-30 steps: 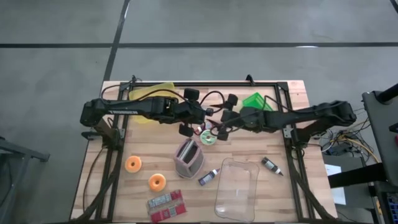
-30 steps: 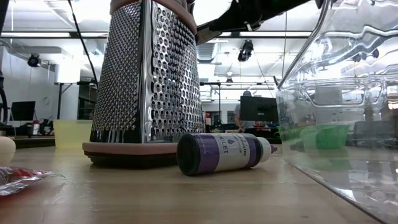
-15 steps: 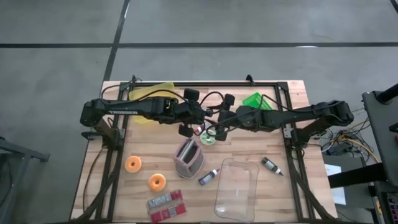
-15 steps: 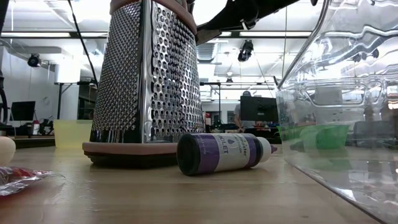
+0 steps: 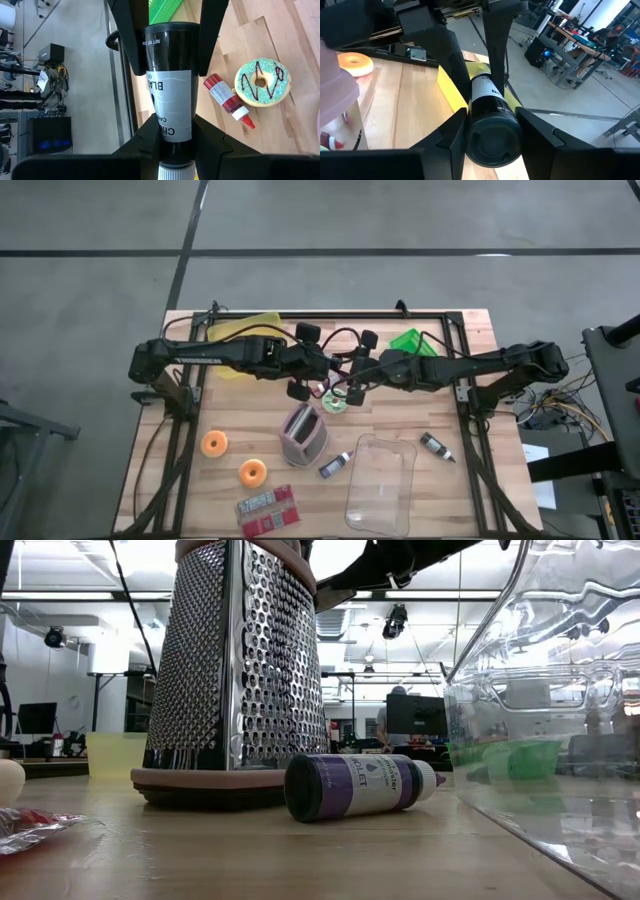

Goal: Pick & Place Food Item
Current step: Put the left black food coloring into the yellow bin

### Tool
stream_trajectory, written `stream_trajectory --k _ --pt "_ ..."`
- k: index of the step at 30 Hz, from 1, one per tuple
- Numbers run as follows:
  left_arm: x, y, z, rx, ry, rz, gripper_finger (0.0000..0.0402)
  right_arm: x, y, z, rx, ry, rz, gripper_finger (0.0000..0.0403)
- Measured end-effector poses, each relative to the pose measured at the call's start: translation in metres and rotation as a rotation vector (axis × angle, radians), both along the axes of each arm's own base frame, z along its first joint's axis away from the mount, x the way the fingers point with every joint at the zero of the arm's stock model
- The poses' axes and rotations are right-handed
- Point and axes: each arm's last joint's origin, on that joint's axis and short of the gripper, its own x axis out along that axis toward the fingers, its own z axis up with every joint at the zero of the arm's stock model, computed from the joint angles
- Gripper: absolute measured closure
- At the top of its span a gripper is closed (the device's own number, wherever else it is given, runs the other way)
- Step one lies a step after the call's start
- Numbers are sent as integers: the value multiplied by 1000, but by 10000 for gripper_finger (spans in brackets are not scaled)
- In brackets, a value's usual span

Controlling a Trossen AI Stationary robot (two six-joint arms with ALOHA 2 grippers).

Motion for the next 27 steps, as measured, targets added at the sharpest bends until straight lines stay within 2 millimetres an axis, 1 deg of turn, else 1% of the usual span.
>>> stream_trajectory --k 22,23,24,27 --pt "-1 0 3 2 -11 -3 324 0 0 -1 6 5 14 268" --pt "-2 0 4 2 -15 -3 317 0 0 0 6 1 14 269" --pt "-4 0 6 1 -20 -4 299 0 1 0 7 -2 15 269" --pt "-8 0 12 0 -42 -4 231 0 1 1 12 -6 16 271"
